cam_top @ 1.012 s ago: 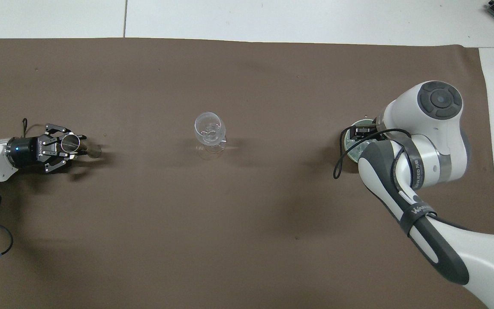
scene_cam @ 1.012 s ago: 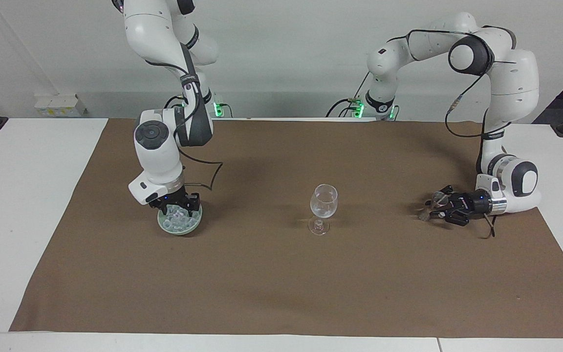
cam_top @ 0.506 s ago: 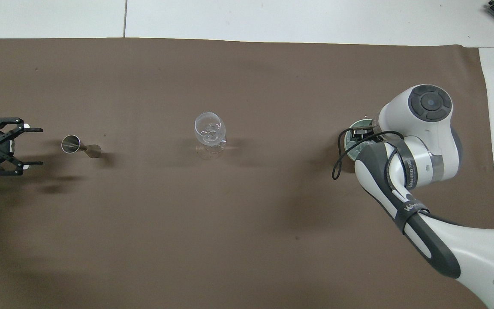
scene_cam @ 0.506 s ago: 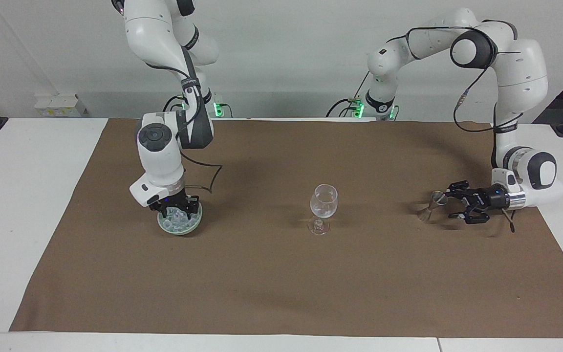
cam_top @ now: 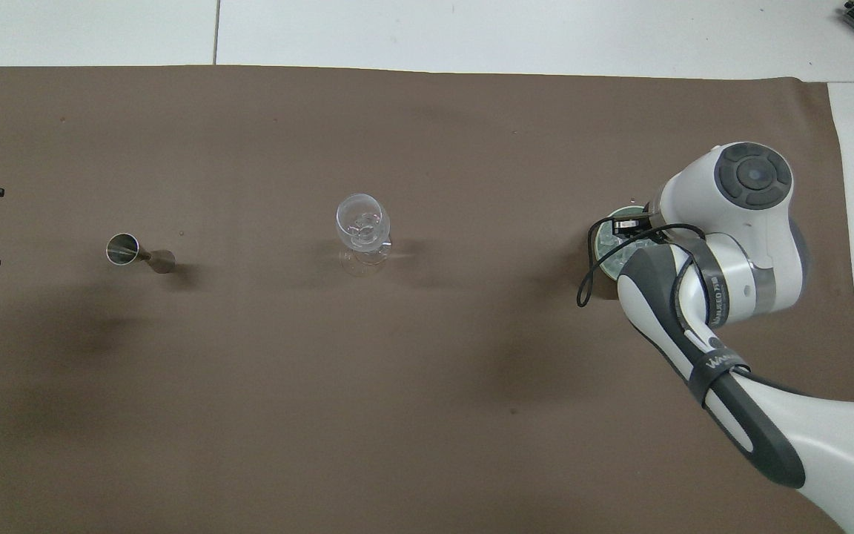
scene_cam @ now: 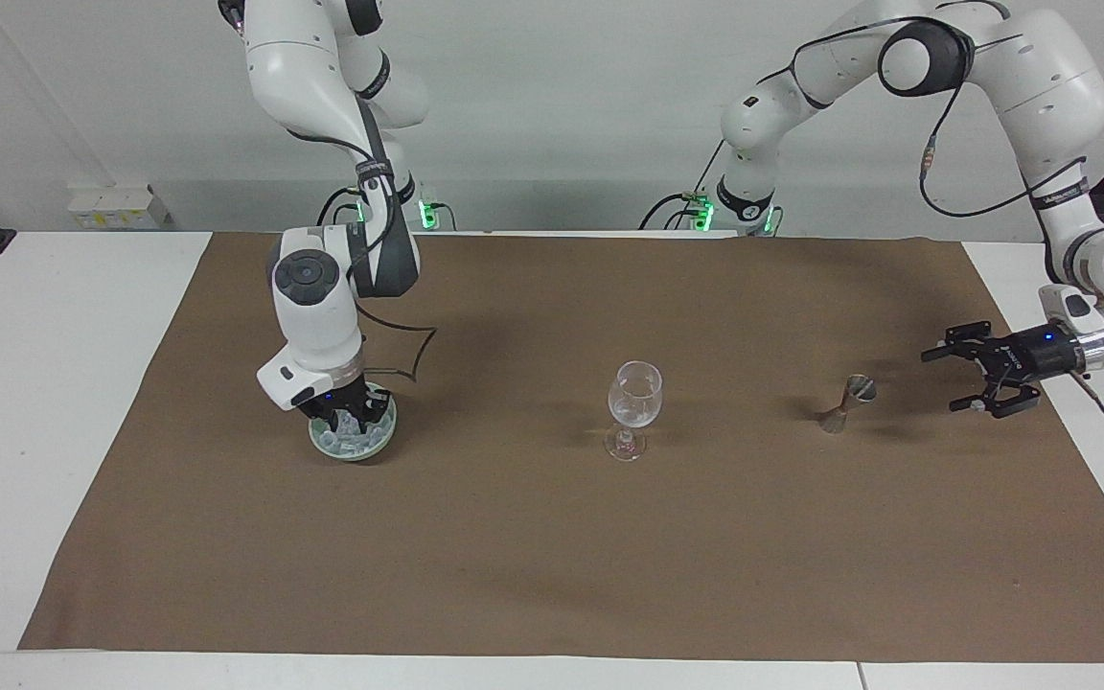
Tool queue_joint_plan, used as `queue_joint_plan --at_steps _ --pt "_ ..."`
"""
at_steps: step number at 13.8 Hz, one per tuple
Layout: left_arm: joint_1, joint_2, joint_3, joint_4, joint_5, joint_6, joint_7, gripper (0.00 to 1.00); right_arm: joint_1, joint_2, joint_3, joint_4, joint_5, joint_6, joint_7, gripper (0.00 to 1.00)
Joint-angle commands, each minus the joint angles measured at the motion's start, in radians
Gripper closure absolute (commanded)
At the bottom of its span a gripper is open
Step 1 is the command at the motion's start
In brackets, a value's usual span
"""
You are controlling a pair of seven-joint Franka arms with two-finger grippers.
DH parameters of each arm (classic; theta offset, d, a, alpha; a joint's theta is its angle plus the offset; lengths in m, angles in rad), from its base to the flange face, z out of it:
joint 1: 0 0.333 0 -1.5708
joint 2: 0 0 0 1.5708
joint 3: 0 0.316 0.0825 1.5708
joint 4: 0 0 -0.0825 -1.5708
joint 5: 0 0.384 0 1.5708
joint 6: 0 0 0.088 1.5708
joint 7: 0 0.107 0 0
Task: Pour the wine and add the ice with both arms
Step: 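Open the left gripper and withdraw while the right gripper grasps ice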
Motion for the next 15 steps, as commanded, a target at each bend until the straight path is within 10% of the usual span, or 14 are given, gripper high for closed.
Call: queue_joint_plan --at_steps 1,15 --pt "-0.1 -0.111 0.017 -0.024 0.117 0.046 -0.245 0.0 -0.001 -0.075 0.004 -0.006 -0.022 -0.064 0.027 1.0" --pt "-0.409 -0.358 0.005 -0.036 0.554 0.069 -1.846 0.0 0.003 -0.167 0.018 0.144 0.073 -0.268 0.019 1.0"
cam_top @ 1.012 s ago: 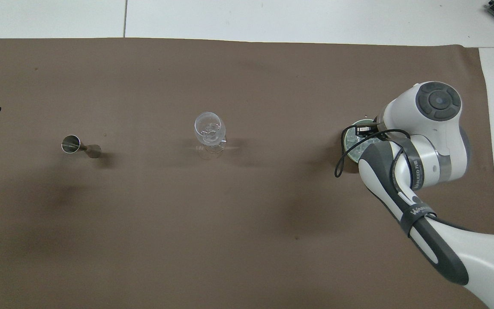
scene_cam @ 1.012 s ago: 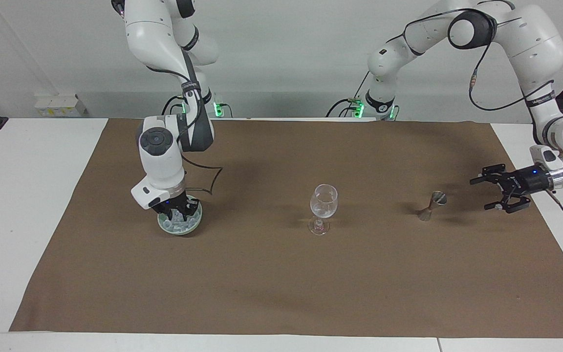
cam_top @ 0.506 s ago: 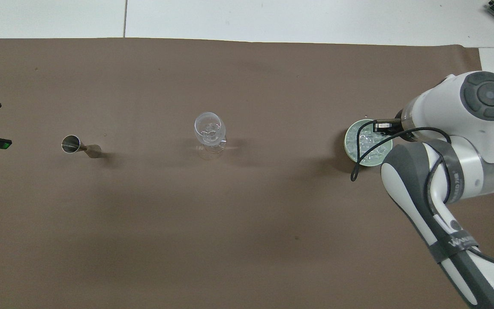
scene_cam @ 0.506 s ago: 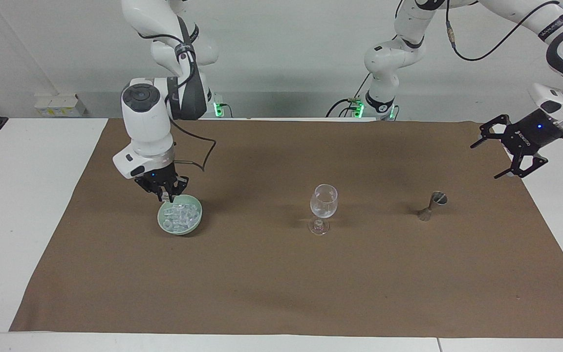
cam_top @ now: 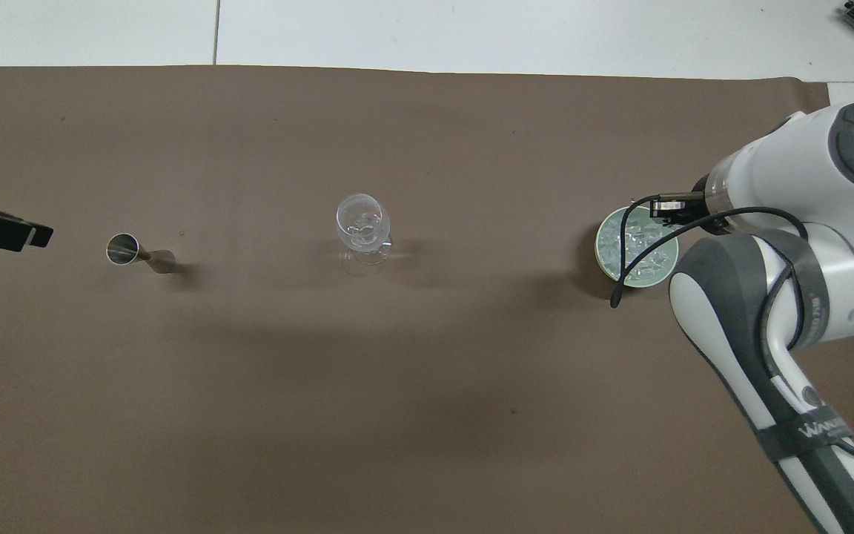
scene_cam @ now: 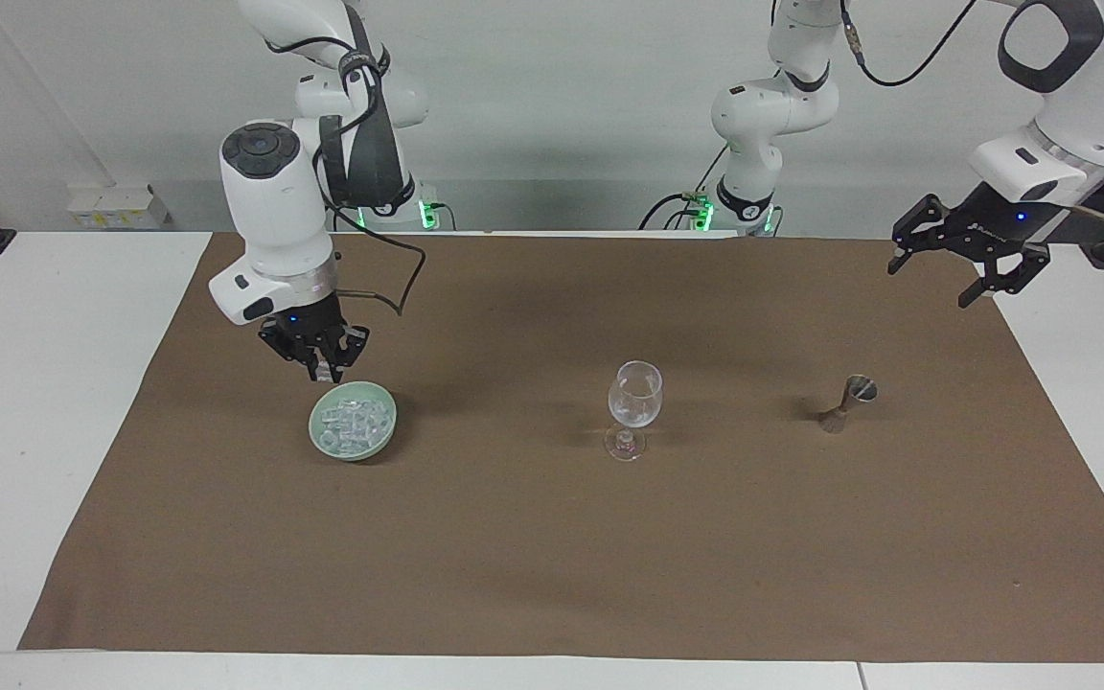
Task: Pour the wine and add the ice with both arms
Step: 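Open the left gripper and withdraw while the right gripper grasps ice, then lift the ice with the right gripper and carry it over the glass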
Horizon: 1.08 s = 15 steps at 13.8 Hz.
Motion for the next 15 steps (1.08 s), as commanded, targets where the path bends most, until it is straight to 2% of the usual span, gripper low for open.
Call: queue_joint_plan --at_steps 1,4,6,11,15 --pt "-0.033 -0.062 0.009 -0.045 0.057 -0.003 -0.249 0.0 -0.001 0.005 0.005 0.051 0.019 -0.047 0.017 1.0" --pt "-0.053 -0.096 0.004 -0.08 0.093 -0.016 -0.472 0.0 0.0 0.005 0.005 0.109 0.077 -0.088 0.021 1.0" --pt "-0.062 -0.115 -0.002 -0.126 0.132 0.004 -0.483 0.0 0.0 0.005 0.022 0.152 0.105 -0.108 0.026 1.0" --pt "-0.067 -0.096 -0.003 -0.132 0.206 0.044 -0.448 0.0 0.002 0.021 0.1 0.261 0.179 -0.166 0.043 1.0" --pt "-0.076 -0.079 -0.003 -0.114 0.194 0.064 -0.454 0.0 0.002 0.045 0.226 0.307 0.207 -0.148 0.228 1.0"
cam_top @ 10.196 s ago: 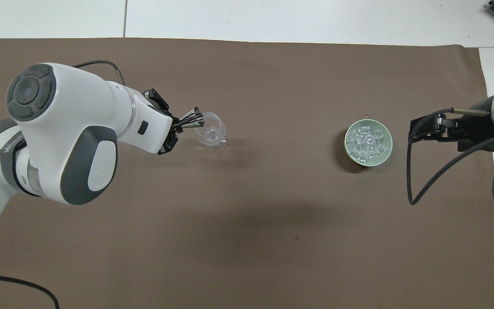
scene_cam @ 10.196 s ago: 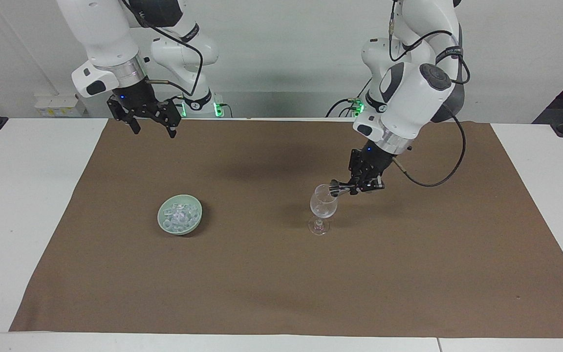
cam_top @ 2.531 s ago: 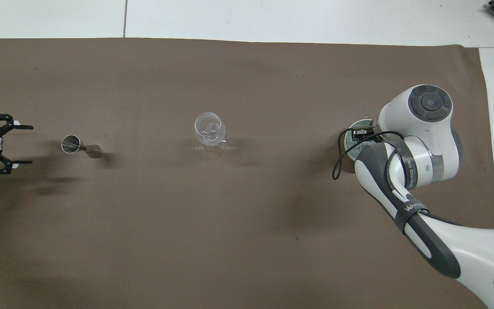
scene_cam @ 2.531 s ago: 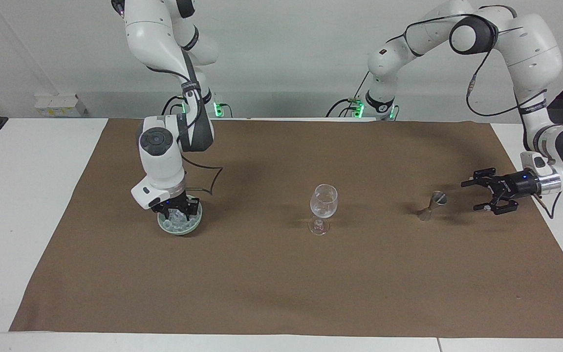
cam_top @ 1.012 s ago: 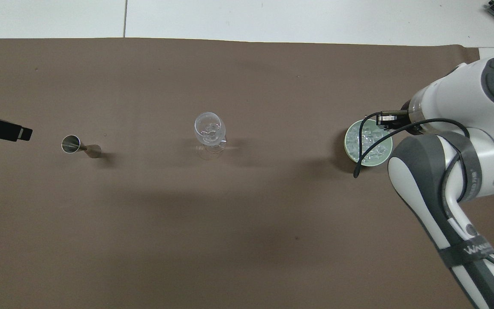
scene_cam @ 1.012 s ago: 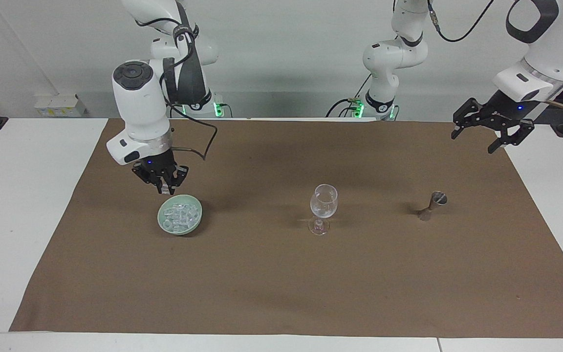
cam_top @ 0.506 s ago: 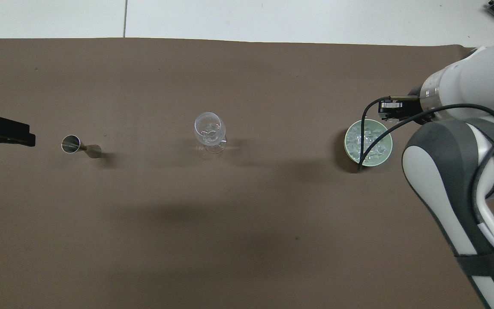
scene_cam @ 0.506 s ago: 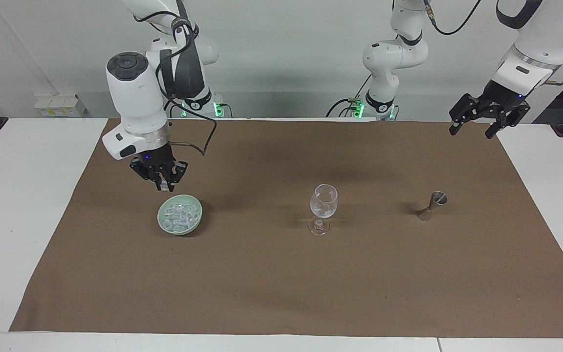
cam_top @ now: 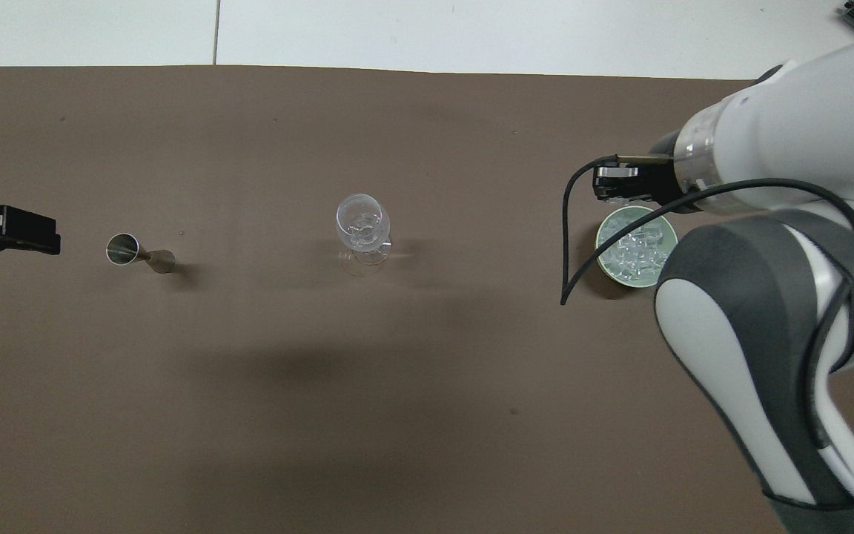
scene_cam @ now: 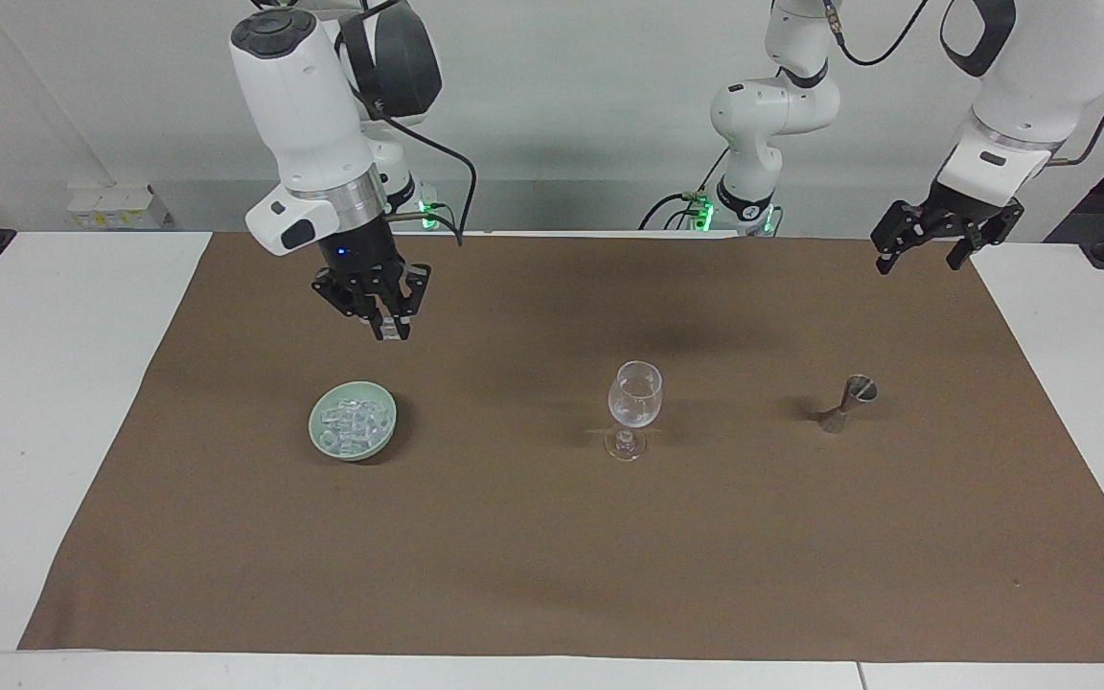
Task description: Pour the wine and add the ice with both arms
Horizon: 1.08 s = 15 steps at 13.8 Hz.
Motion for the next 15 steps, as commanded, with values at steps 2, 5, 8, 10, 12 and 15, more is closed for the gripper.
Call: queue_joint_plan --at_steps 2,5,8,10,12,15 --pt "-0.014 0.008 0.007 -0.009 0.012 0.069 -0.001 0.0 -0.008 0.066 0.127 0.113 0.068 0.004 0.186 1.0" --pt "-0.013 0.011 0.008 -0.009 0.011 0.061 -0.002 0.0 -0.002 0.078 0.213 0.114 0.073 0.119 0.295 1.0" --pt "-0.005 0.013 0.008 -0.008 0.002 0.061 -0.002 0.0 0.087 0.144 0.213 0.12 0.056 0.186 0.338 1.0" --pt "0.0 0.013 0.011 -0.008 -0.037 0.057 -0.005 0.0 0.119 0.177 0.212 0.12 0.05 0.24 0.369 1.0" --pt "-0.002 0.019 0.011 -0.002 -0.038 0.061 -0.007 0.0 0.122 0.177 0.213 0.118 0.017 0.24 0.367 1.0" --pt "0.0 0.02 0.011 0.006 -0.037 0.045 -0.001 0.0 0.128 0.177 0.213 0.112 -0.008 0.242 0.367 1.0"
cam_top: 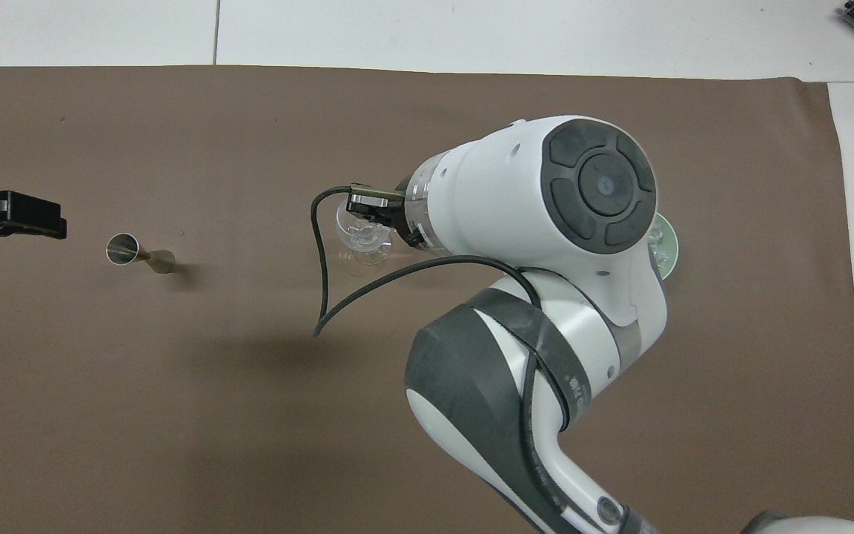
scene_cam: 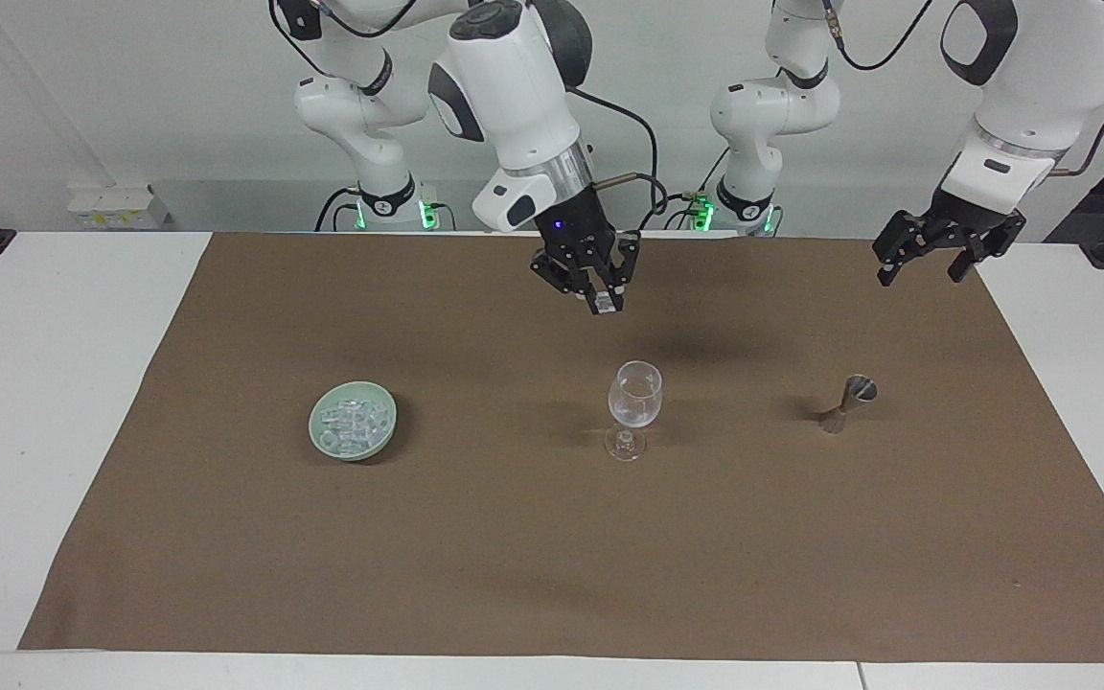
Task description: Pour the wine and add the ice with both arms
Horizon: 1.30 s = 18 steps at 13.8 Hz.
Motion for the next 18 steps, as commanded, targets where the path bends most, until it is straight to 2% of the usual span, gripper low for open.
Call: queue_joint_plan --at_steps 1,11,18 --pt "0.0 0.006 0.005 0.007 -0.012 -0.005 0.001 0.0 0.008 0.007 0.007 0.014 -0.031 -0.001 0.015 1.0" --pt "0.006 0.021 0.012 0.022 -0.014 -0.011 -0.005 0.0 0.062 0.157 0.007 0.017 -0.158 0.144 0.01 1.0" --pt "0.003 0.01 0.014 0.056 -0.005 -0.012 0.0 0.0 0.073 0.18 0.007 0.017 -0.185 0.174 0.013 1.0"
